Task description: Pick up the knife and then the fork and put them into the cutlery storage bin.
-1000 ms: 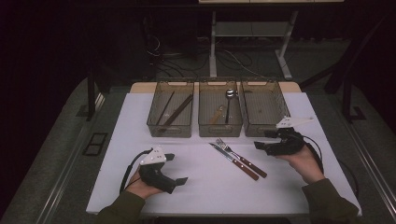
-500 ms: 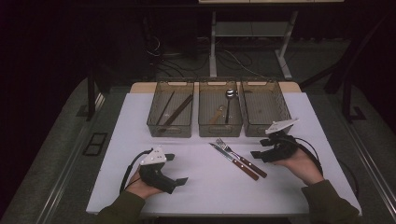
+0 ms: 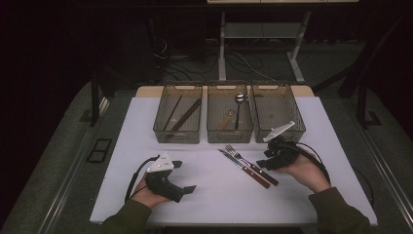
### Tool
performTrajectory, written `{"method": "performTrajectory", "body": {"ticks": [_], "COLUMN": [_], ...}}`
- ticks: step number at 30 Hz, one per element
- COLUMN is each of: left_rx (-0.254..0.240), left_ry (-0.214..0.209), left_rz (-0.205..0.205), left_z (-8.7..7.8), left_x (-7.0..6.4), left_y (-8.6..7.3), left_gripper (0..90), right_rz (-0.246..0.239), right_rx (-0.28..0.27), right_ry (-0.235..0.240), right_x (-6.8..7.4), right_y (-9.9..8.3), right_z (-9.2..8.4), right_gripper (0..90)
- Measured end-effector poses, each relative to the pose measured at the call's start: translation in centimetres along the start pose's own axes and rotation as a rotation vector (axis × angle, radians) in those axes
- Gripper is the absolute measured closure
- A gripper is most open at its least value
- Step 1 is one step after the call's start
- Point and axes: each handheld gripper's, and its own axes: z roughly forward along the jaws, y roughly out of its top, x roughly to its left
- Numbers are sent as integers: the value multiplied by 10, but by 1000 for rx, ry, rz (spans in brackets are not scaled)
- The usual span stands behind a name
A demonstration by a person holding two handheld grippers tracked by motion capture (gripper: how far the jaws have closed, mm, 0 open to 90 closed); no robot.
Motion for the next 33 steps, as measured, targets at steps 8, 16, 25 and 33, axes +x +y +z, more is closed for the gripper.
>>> {"method": "performTrajectory", "body": {"ticks": [8,16,25,33], "left_rx": [-1,0,0,7], "left_ry": [-1,-3,-5,-7], "left_rz": [0,2,0,4], "left_z": [0,0,1,1], "left_x": [0,0,1,1], "left_y": [0,0,0,-1], "left_gripper": [0,0,0,0], "right_rz": [-19,-54,-87,-102], "right_rx": [109,224,298,327], "right_ry": [19,26,16,6], "right_x": [6,11,13,12], "right_y": [13,18,19,22], "right_z": [13,29,39,41], "right_gripper": [567,658,716,764]}}
